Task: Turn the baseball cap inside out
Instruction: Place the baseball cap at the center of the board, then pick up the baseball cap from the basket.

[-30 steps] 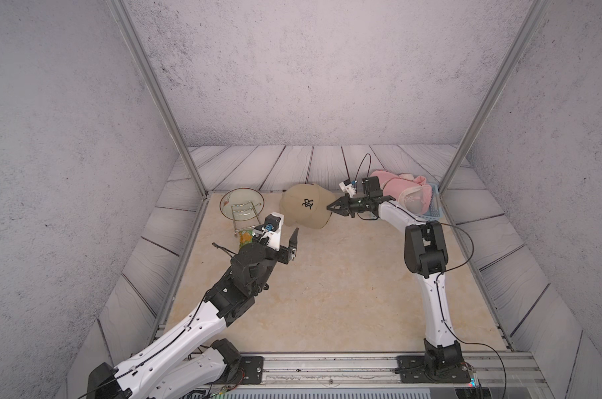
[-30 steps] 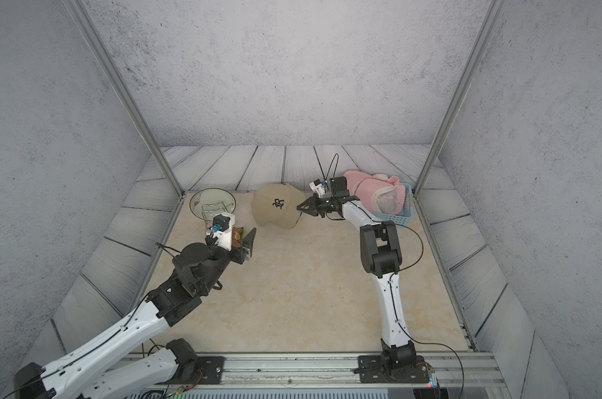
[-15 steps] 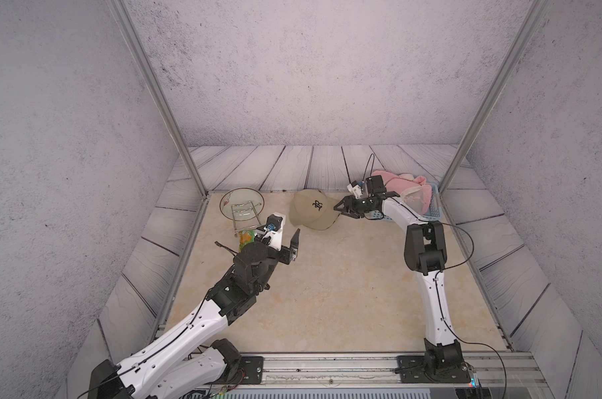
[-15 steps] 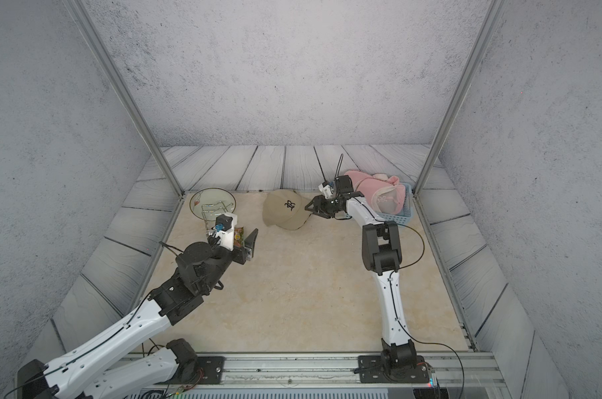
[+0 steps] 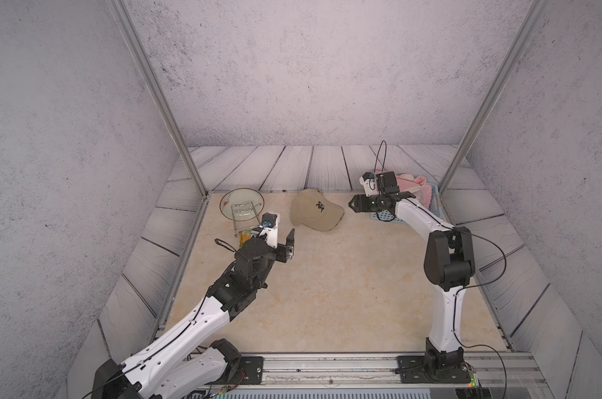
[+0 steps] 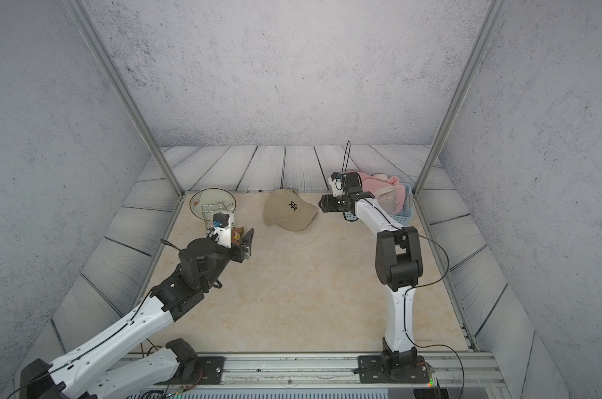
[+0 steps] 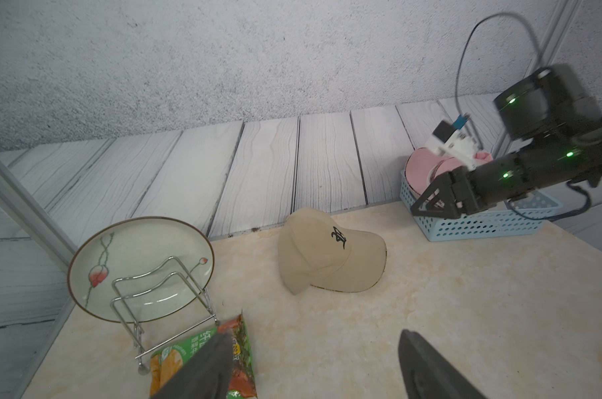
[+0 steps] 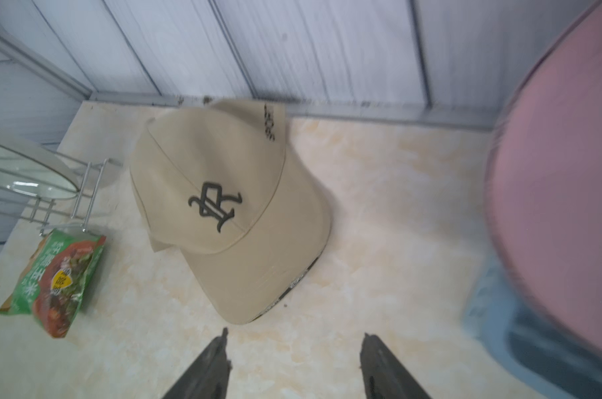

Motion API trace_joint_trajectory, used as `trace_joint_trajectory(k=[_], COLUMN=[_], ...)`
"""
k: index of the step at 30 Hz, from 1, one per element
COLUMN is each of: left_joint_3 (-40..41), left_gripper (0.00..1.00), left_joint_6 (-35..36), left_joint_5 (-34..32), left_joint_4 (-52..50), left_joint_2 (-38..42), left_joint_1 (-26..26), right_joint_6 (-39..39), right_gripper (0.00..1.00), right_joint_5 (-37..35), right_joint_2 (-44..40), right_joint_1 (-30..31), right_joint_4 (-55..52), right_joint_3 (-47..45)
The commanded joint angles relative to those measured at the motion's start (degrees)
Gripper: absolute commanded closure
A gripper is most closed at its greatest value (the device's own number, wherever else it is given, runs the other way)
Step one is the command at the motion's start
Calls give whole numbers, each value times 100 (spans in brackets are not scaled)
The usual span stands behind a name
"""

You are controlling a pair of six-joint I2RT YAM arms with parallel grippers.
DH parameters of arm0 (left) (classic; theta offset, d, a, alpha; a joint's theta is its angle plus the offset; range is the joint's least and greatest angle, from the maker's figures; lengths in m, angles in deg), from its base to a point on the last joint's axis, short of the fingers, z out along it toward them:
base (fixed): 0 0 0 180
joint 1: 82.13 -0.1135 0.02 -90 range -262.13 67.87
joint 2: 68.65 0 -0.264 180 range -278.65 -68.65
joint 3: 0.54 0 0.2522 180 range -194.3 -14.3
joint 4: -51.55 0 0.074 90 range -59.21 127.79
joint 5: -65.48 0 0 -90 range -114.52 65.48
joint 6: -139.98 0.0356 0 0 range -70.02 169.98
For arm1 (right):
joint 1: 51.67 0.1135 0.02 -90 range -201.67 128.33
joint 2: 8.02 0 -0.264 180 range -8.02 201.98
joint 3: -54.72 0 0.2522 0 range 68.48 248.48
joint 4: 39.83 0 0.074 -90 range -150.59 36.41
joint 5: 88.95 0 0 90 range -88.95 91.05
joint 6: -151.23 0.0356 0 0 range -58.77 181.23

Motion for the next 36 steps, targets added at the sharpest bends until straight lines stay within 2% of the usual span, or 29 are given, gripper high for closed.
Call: trace_joint_trajectory(k=[1, 6, 10, 16, 22, 25, 36], left_joint_3=[-67, -46, -4, 34, 12, 16, -10], left_gripper=[19, 19, 19, 19, 19, 19, 19], left_joint_6=[-516, -1055, -1224, -1232, -1272, -1264, -1220], left_joint_5=[215, 630, 917, 1097, 1199, 1170, 1100], left_joint_4=[-235, -357, -371, -303, -284, -276, -286], left_joint_2=[-112, -275, -336, -435, -514, -515, -576], left_joint_1=[-233, -578, -758, -860, -891, -900, -904], right_joint_6=[-431, -337, -81, 245, 493, 591, 688], right_gripper=[35, 34, 34, 39, 53, 56, 57], right_joint_5=[-1296, -1862, -1926, -1350, -842, -666, -498], right_joint_2=[-520, -326, -192, 113, 659, 937, 1979], right_joint_1=[-89, -425, -819, -1424, -1802, -1893, -1956], right_joint_4=[154, -475, -635, -647, -628, -580, -716], right_joint_3=[-59, 407, 534, 631, 905, 1045, 1921])
